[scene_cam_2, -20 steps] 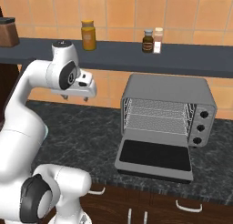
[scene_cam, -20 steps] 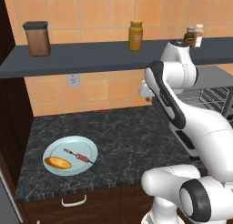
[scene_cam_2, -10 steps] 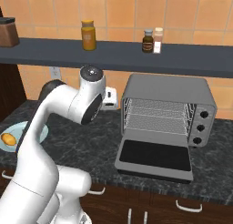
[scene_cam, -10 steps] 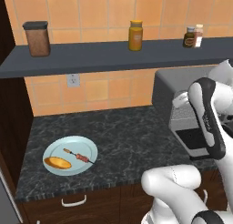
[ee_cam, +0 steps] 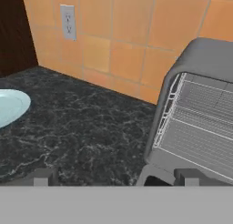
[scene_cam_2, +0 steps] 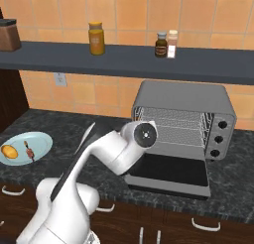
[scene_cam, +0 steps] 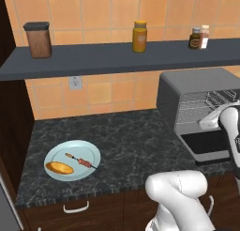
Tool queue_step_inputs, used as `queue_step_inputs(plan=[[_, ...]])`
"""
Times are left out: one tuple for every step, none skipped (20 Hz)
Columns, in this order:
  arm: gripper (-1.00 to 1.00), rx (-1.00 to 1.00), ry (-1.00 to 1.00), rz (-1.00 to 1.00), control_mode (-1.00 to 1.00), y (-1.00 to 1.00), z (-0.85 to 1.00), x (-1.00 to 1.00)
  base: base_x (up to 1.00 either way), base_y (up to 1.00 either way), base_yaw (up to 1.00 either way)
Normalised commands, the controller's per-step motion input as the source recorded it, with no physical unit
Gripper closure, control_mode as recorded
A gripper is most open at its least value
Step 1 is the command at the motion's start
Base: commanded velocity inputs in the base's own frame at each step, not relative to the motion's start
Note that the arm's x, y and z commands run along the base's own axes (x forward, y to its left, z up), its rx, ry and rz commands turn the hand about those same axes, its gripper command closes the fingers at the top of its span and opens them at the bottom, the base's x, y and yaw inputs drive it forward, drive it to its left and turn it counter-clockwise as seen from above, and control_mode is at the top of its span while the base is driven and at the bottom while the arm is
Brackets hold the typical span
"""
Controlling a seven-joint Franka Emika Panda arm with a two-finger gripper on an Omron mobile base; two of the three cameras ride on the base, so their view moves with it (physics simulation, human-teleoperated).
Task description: Pick up the kebab skewer and baguette bread, and place them inside the toaster oven. Close the toaster oven door and start by setting the timer.
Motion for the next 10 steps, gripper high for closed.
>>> queue_step_inputs(plan=[[-1.0, 0.0, -0.14, 0.06, -1.0, -0.68, -0.59, 0.49, 0.0, 0.0, 0.0], [-1.0, 0.0, 0.0, 0.0, -1.0, -0.66, -0.6, 0.84, 0.0, 0.0, 0.0], [-1.0, 0.0, 0.0, 0.0, -1.0, -0.67, -0.46, 0.94, 0.0, 0.0, 0.0], [-1.0, 0.04, -0.01, 0.0, -1.0, -0.63, -0.3, 0.82, 0.0, 0.0, 0.0], [-1.0, 0.13, -0.07, 0.0, -1.0, -0.64, -0.05, 0.69, 0.0, 0.0, 0.0], [-1.0, 0.15, -0.1, 0.0, -1.0, -0.58, 0.0, 0.63, 0.0, 0.0, 0.0], [-1.0, 0.15, -0.11, 0.0, -1.0, -0.6, -0.03, 0.61, 0.0, 0.0, 0.0], [-1.0, 0.11, -0.05, 0.0, -1.0, -0.5, -0.22, 0.68, 0.0, 0.0, 0.0], [-1.0, 0.07, -0.02, 0.0, -1.0, -0.26, -0.29, 0.8, 0.0, 0.0, 0.0], [-1.0, 0.07, -0.02, 0.0, -1.0, -0.41, -0.24, 0.62, 0.0, 0.0, 0.0]])
